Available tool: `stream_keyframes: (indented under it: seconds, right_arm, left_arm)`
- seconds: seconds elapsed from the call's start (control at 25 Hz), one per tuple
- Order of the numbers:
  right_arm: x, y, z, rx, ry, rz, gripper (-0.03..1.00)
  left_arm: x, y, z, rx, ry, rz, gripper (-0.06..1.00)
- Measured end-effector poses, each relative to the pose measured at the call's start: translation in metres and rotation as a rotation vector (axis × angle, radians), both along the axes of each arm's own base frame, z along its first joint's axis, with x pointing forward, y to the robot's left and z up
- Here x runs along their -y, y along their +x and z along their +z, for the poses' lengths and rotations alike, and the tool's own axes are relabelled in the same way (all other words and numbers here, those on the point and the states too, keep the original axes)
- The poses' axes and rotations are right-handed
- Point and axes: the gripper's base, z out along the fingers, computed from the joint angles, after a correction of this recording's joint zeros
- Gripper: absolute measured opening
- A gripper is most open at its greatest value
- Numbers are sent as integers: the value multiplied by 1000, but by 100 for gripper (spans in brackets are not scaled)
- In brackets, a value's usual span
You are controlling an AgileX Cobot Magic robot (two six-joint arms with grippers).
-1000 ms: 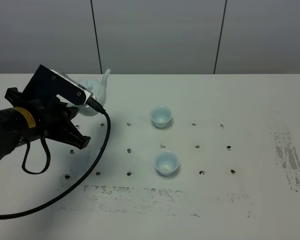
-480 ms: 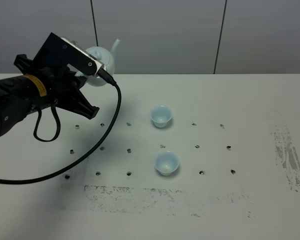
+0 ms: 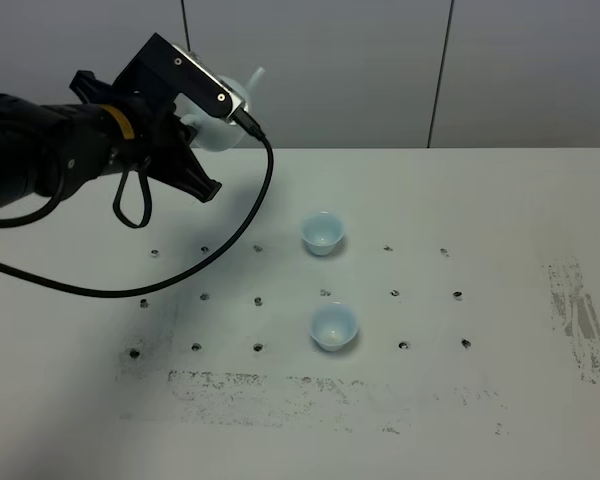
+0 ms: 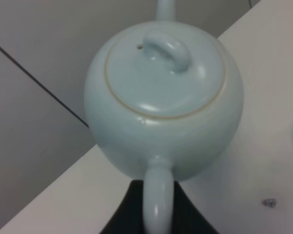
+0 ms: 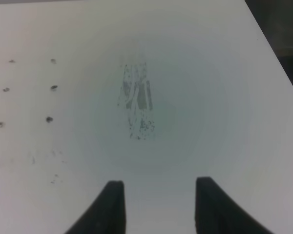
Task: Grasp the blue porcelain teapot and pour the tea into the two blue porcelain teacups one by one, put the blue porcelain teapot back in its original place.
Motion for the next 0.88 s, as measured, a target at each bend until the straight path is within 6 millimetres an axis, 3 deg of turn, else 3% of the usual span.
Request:
stream_keyframes:
  seconds: [0.32, 0.64, 0.88]
  right_arm:
    - [0, 0, 0, 0, 1, 0, 35]
    - [0, 0, 0, 0, 1, 0, 35]
    - [0, 0, 0, 0, 1, 0, 35]
  left_arm:
    - [13, 30, 1, -58, 43, -138, 11]
    - [-16, 41, 2, -84, -87, -215, 11]
    - [-22, 39, 4, -70, -115, -357, 11]
